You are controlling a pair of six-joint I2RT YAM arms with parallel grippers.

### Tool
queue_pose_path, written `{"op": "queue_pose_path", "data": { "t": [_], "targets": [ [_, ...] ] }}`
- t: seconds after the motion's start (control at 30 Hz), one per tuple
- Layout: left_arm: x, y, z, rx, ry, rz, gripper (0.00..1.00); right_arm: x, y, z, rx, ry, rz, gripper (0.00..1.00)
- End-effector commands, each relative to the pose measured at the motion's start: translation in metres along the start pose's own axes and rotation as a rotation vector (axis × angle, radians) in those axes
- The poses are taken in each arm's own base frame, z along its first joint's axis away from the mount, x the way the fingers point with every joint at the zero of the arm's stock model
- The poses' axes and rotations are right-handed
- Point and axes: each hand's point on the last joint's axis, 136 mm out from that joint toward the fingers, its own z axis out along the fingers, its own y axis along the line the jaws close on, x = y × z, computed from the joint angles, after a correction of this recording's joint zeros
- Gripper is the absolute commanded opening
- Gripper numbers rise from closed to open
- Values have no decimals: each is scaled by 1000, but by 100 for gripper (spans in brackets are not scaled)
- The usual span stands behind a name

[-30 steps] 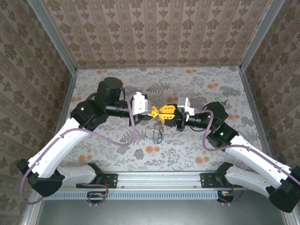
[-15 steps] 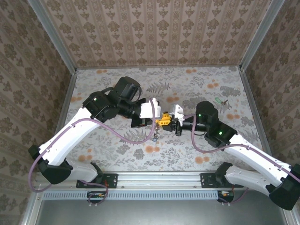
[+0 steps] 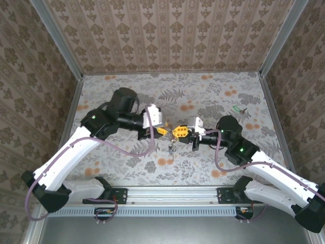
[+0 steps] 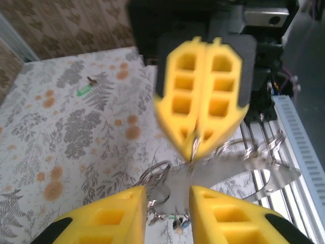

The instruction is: Put the keys on the keyring

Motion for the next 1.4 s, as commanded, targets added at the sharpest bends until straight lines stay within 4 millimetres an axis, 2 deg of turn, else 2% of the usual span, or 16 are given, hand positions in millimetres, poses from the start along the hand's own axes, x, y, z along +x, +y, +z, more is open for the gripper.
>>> {"op": "queue_pose_path", "data": {
  "t": [0.0, 0.3, 0.53, 1.07, 1.17, 1.3, 1.37],
  "targets": [
    [-44, -3, -19, 38, -273, 21, 29, -47, 9, -9, -32, -189, -46, 0],
    [-56, -12, -24, 83, -347, 37, 26, -62, 11, -10, -62, -286, -16, 0],
    [-62, -18, -18, 121, -363, 52, 25, -66, 10, -9, -67, -323, -4, 0],
    [-61, -18, -6, 148, -347, 49, 24, -70, 12, -6, -94, -349, -3, 0],
    [-63, -19, -5, 157, -354, 52, 21, -69, 12, -6, -93, -348, -3, 0],
    [-64, -20, -4, 163, -357, 51, 2, -68, 12, -6, -91, -346, -3, 0],
    [-65, -21, -5, 167, -358, 54, 0, -68, 10, -6, -81, -341, -4, 0]
  ]
}}
